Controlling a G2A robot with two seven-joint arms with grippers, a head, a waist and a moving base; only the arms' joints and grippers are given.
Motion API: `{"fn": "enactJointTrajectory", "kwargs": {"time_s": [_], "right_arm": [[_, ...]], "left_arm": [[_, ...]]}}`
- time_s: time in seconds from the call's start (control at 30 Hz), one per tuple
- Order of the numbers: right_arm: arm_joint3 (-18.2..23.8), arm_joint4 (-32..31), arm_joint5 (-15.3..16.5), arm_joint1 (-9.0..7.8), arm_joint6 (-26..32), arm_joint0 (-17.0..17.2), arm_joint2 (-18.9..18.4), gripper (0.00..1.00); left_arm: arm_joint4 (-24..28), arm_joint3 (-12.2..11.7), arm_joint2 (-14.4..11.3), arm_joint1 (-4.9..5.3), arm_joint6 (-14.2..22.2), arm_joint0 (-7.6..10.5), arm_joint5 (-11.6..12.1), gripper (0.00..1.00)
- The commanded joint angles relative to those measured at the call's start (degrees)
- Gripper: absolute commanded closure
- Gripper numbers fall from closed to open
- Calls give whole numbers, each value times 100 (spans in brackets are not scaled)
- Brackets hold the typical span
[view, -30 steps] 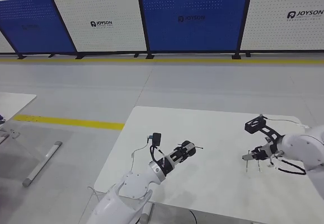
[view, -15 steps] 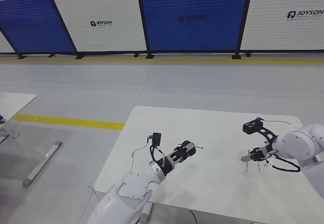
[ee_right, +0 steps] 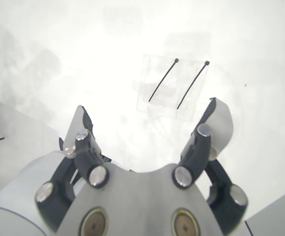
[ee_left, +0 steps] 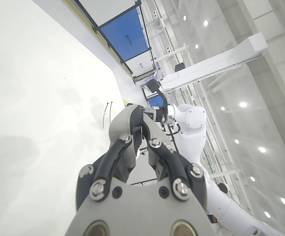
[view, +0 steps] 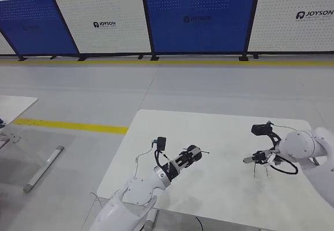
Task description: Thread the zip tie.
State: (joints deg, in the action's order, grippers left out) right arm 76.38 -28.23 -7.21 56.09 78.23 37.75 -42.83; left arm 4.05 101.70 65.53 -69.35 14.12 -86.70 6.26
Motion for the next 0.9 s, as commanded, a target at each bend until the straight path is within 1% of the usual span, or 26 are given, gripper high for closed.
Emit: {"fn": "enactJointTrajectory", "kwargs": {"time_s": [0.0,0.3,0.33,0.37,0.43,0.47,0.5,0.6,0.63,0.87], "right_arm": [[-41,72,473,27,0,-44,55,0],[-41,72,473,27,0,-44,55,0],[-77,133,461,25,-149,28,18,0],[-115,218,423,22,-170,56,-27,0],[-177,455,159,22,-309,107,-173,0],[-184,477,76,20,-336,123,-205,0],[-200,487,-105,18,-417,143,-251,0],[-86,262,-589,27,-492,179,-233,0],[-32,190,-643,35,-478,186,-197,0],[-17,159,-647,37,-462,186,-182,0]], "left_arm": [[0,0,0,0,0,0,0,100],[0,0,0,0,0,0,0,100],[0,0,0,0,0,0,0,100],[0,0,0,0,0,0,0,100],[0,0,0,0,0,0,0,100],[0,0,0,0,0,0,0,100],[0,0,0,0,0,0,0,100],[0,0,0,0,0,0,0,100],[0,0,0,0,0,0,0,100],[0,0,0,0,0,0,0,100]]}}
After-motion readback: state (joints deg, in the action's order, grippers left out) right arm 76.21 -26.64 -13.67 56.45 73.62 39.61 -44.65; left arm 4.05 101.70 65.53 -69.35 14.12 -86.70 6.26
